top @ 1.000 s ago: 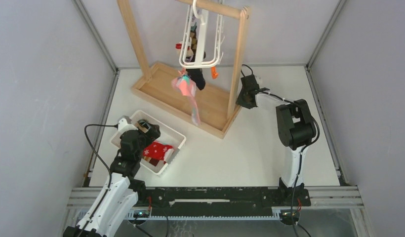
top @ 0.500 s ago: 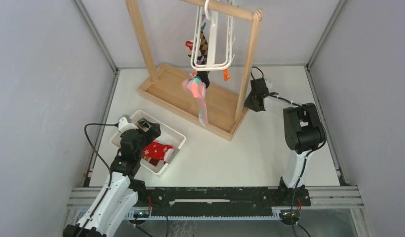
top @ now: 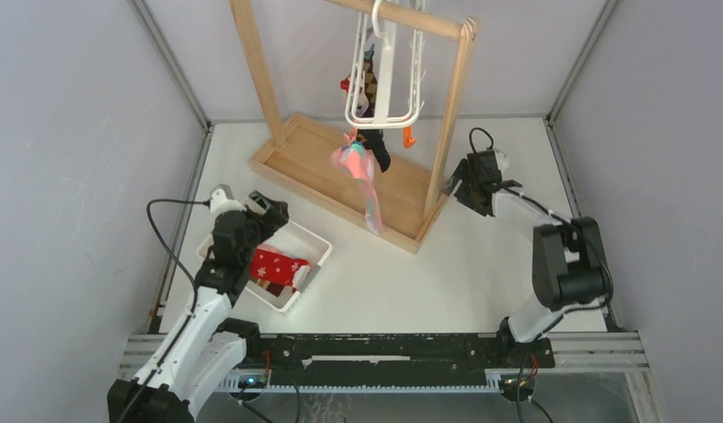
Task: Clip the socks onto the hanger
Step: Move the clothesline to the center of the board.
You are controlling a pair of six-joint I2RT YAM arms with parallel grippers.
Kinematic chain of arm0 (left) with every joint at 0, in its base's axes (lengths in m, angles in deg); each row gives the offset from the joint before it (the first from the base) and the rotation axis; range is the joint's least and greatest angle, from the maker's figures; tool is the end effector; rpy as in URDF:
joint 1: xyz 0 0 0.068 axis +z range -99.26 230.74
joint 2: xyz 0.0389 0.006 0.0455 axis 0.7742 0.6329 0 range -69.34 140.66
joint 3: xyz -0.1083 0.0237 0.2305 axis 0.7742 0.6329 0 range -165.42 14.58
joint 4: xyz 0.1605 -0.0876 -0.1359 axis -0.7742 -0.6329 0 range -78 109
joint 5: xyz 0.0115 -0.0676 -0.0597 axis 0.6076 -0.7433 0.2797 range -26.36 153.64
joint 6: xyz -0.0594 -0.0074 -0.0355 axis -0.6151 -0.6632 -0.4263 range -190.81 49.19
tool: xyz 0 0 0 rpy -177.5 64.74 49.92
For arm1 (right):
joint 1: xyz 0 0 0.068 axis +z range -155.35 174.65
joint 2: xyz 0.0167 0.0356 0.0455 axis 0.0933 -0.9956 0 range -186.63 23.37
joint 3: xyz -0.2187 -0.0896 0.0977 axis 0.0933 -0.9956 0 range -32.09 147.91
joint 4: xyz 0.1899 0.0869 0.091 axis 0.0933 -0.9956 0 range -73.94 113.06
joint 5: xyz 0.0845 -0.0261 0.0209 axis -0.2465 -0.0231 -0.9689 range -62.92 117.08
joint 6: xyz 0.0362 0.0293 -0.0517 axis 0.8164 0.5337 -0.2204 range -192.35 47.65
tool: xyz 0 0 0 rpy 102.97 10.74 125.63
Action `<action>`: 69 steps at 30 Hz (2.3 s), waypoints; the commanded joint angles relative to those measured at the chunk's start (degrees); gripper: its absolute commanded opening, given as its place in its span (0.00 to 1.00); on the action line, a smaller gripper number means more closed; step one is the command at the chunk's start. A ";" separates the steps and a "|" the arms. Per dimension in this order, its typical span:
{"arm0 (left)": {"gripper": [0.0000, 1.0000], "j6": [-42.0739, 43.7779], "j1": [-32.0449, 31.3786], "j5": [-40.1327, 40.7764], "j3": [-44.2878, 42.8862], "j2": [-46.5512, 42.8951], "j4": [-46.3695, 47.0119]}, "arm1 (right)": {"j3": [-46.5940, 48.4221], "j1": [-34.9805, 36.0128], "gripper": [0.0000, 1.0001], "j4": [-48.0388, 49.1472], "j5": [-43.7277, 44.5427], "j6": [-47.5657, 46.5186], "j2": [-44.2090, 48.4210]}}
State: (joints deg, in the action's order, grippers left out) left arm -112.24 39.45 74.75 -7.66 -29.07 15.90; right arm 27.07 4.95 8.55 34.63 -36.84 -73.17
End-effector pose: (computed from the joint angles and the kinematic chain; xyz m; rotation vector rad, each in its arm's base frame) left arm 0.1687 -0.0225 0.2185 -0.6332 1.8505 -0.4239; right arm 0.3266 0.0519 0.1769 0.5948 2.4017 0.1821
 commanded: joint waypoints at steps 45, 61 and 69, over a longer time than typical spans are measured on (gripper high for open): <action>0.93 2.53 4.32 9.53 -50.43 50.95 -14.33 | -12.09 28.17 0.16 1.19 14.70 7.38 5.96; 0.71 -19.55 7.51 13.83 -62.47 67.36 -22.64 | -14.02 30.39 0.00 0.42 14.11 6.59 10.03; 0.24 -14.70 6.46 10.70 -61.85 68.60 -21.86 | -17.51 23.35 0.00 4.15 6.45 7.50 11.16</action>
State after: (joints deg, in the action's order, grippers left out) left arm -128.79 46.88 85.83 -68.81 40.52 -6.17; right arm 12.01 31.51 12.31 49.62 -26.00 -63.48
